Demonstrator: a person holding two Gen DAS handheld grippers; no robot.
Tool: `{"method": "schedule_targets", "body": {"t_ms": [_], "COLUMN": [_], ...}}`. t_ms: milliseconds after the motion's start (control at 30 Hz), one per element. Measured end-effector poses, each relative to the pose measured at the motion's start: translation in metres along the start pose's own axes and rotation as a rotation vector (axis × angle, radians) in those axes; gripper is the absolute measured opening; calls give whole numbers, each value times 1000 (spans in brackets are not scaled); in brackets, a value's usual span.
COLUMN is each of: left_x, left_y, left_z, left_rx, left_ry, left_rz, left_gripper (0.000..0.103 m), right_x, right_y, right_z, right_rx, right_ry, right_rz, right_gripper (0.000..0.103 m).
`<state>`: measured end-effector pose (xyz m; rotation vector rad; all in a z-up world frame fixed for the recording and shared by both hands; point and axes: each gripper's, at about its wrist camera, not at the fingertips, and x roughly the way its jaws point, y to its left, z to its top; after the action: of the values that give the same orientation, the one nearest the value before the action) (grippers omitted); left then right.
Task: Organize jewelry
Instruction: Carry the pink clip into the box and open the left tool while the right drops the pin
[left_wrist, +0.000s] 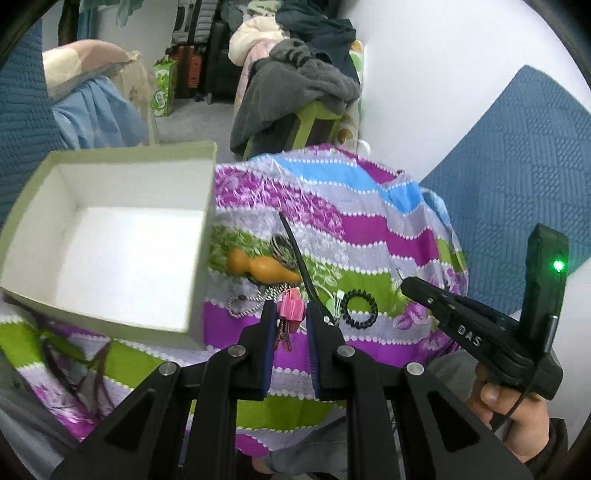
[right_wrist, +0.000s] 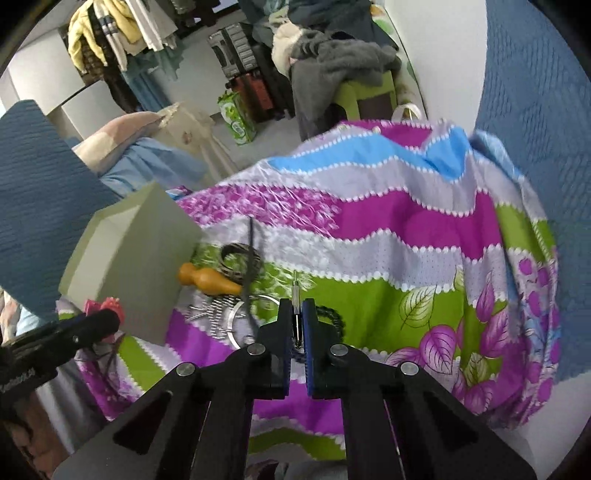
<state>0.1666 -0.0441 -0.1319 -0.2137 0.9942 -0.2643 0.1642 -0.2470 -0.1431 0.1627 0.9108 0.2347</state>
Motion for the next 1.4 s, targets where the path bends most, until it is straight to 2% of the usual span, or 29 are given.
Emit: {"method": "schedule_targets", "body": {"t_ms": [167, 433, 633, 800, 1100, 1400], "left_x": [-29, -76, -112, -127, -91, -46], "left_y": [6, 23, 46, 76, 129, 163], "left_z": [19, 53, 74, 83, 72, 57], "left_rx": [18, 50, 63, 63, 20, 3], "left_ry": [-34, -97, -143, -155, -83, -2], "left_rz": [6, 17, 54, 85, 121, 127], "left_gripper": [15, 15, 15, 15, 15, 15], "right_x": [-31, -73, -78, -62, -5, 44], "right_y": [26, 80, 126, 160, 203, 217], "right_z": [22, 65, 84, 89, 70, 47], "right_rx": [-32, -82, -135, -161, -210, -236], "right_ry": [-42, -130, -162, -151, -45, 54], "right_rz": [-11, 18, 51, 85, 111, 83], "right_gripper": [4, 4, 4, 4, 4, 4]}}
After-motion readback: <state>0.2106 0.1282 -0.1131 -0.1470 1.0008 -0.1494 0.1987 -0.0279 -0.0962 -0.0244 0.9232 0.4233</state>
